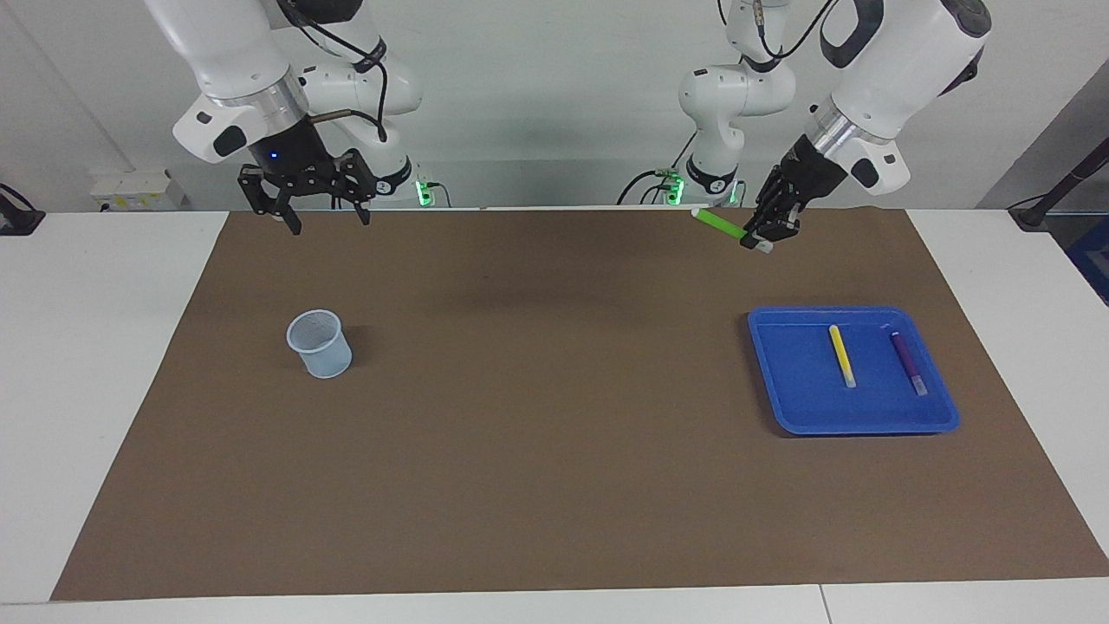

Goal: Transfer and insert pens with both arms

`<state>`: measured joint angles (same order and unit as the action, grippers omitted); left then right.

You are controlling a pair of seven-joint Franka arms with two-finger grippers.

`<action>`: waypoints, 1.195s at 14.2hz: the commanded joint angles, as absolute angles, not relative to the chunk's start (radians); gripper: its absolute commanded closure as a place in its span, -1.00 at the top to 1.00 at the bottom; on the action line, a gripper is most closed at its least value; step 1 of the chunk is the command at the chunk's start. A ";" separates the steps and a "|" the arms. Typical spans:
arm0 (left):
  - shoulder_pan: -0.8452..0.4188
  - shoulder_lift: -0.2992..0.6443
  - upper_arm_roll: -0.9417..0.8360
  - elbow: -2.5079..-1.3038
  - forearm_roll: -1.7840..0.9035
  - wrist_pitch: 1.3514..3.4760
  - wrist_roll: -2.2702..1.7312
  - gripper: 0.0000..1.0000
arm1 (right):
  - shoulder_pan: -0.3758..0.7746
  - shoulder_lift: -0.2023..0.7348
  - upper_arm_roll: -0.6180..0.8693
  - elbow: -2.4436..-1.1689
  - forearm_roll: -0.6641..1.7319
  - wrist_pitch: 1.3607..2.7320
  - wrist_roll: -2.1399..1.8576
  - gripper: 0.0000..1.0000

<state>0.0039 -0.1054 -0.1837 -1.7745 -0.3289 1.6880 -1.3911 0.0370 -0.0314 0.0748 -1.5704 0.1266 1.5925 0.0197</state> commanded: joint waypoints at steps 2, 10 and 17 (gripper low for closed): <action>-0.009 -0.143 -0.173 -1.813 -0.353 1.686 -1.450 -1.00 | 0.029 -0.044 0.092 -1.588 0.176 1.635 -0.066 1.00; -0.005 -0.158 -0.172 -1.841 -0.434 1.704 -1.480 -1.00 | 0.164 -0.055 0.130 -1.732 0.541 1.934 0.285 1.00; 0.008 -0.184 -0.170 -1.884 -0.478 1.727 -1.479 -1.00 | 0.311 -0.040 0.130 -1.761 0.684 2.118 0.610 1.00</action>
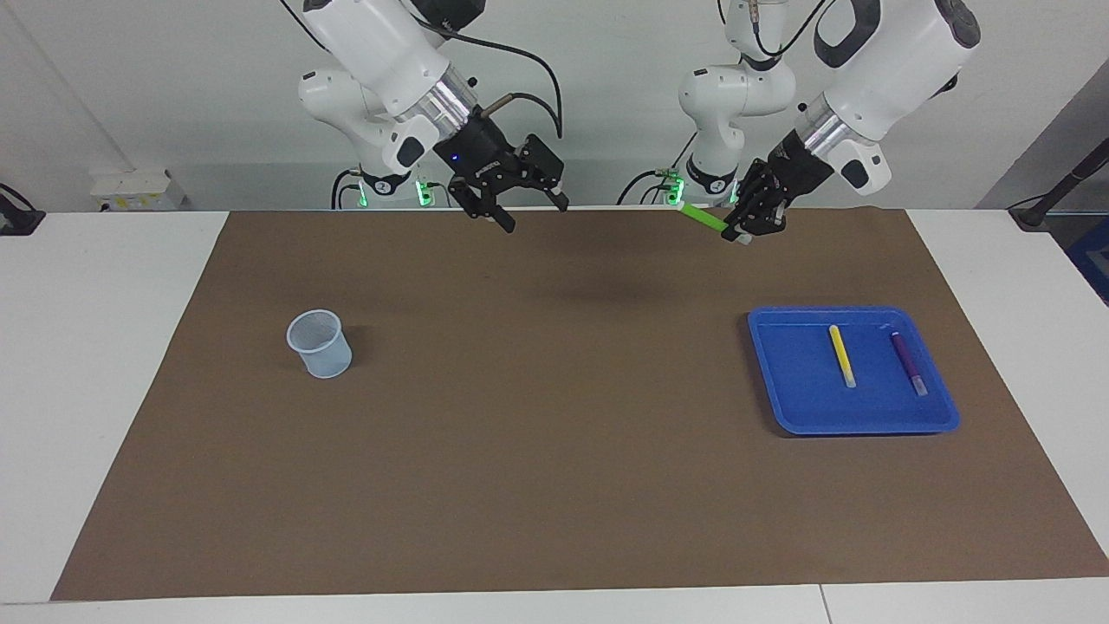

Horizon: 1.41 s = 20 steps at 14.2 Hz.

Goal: Transfer and insert pens with both arms

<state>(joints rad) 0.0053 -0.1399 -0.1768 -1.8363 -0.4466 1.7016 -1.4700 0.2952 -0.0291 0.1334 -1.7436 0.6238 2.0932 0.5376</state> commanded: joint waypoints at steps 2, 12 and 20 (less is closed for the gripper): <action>0.008 -0.186 -0.170 -1.888 -0.485 1.727 -1.480 -1.00 | 0.339 -0.037 0.130 -1.769 0.698 2.150 0.650 1.00; 0.008 -0.201 -0.164 -1.911 -0.532 1.727 -1.486 -1.00 | 0.614 0.067 0.130 -1.770 0.819 2.516 0.816 1.00; 0.008 -0.202 -0.164 -1.914 -0.532 1.726 -1.488 -1.00 | 0.643 0.100 0.130 -1.769 0.819 2.577 0.810 0.43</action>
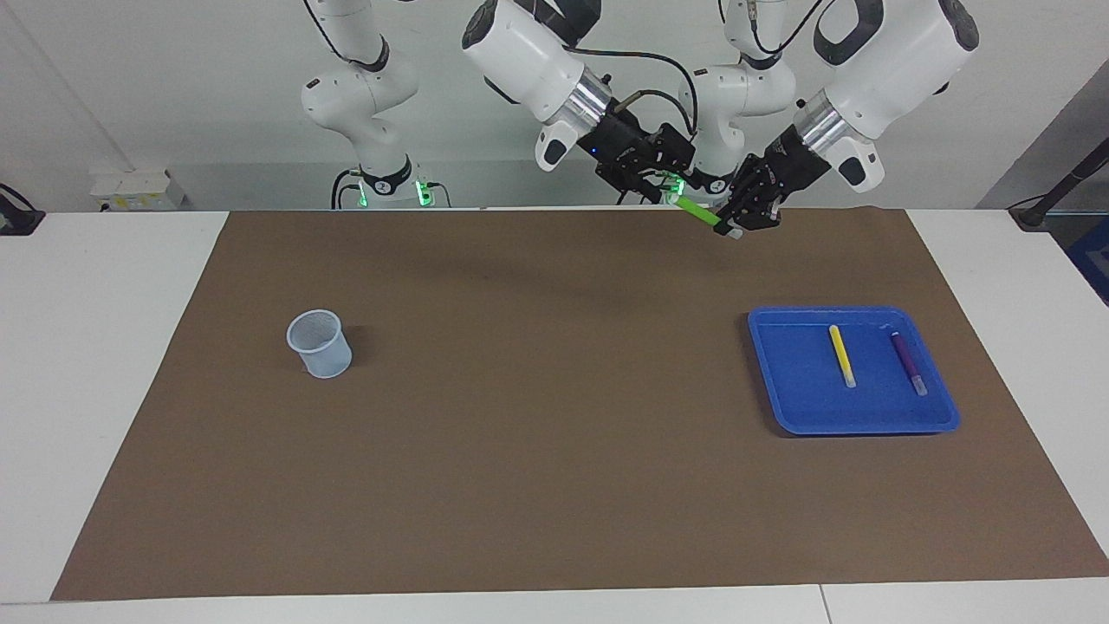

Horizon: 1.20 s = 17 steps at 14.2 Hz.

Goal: Transfer and insert pens with both arms

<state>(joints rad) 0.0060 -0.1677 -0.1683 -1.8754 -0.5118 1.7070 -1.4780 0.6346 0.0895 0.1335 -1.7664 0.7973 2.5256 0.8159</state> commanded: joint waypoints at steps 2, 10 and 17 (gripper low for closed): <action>0.008 -0.204 -0.164 -1.914 -0.534 1.726 -1.488 -1.00 | 0.649 0.103 0.130 -1.769 0.821 2.589 0.810 0.17; 0.008 -0.207 -0.164 -1.914 -0.543 1.726 -1.489 -1.00 | 0.664 0.124 0.130 -1.769 0.819 2.632 0.811 -0.03; 0.008 -0.207 -0.164 -1.917 -0.549 1.727 -1.489 -1.00 | 0.663 0.126 0.132 -1.766 0.821 2.634 0.804 -0.88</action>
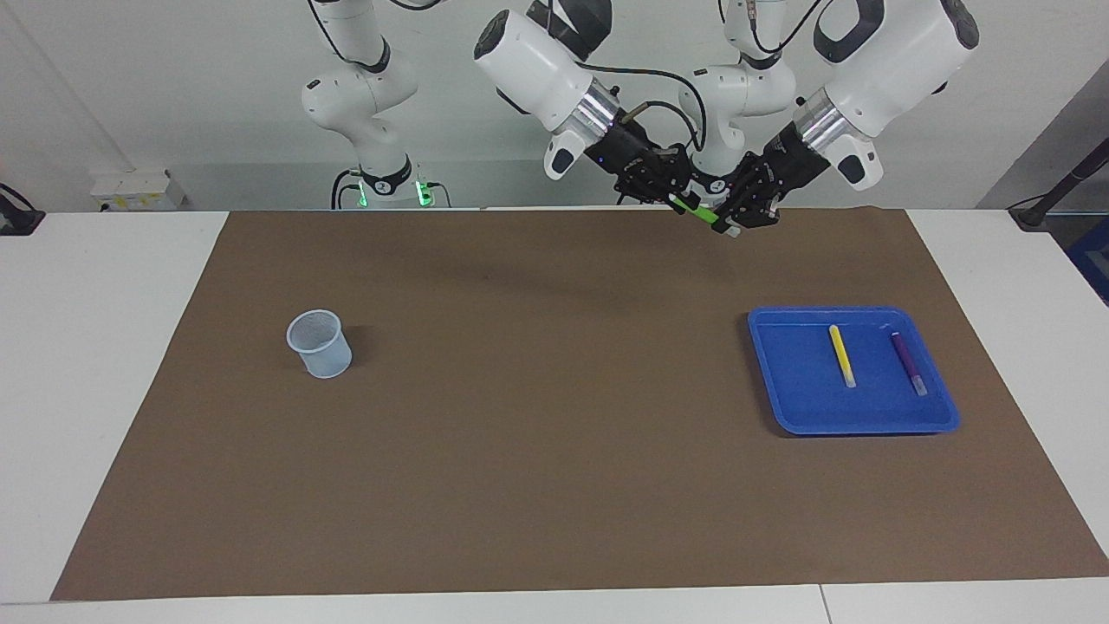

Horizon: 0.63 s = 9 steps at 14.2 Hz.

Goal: Transfer and insert pens with both arms
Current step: 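Grasp the green pen with the right gripper while the left gripper opens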

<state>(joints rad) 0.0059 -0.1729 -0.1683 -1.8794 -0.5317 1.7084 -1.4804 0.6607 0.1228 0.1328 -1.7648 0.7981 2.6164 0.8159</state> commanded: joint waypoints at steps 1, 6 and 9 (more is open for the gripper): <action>0.008 -0.207 -0.164 -1.917 -0.549 1.727 -1.489 -1.00 | 0.663 0.126 0.132 -1.766 0.821 2.634 0.802 -1.00; 0.006 -0.207 -0.164 -1.917 -0.548 1.730 -1.477 -0.12 | 0.663 0.127 0.132 -1.764 0.821 2.634 0.802 -1.00; 0.008 -0.207 -0.163 -1.917 -0.548 1.730 -1.479 0.40 | 0.658 0.127 0.130 -1.763 0.821 2.629 0.793 -1.00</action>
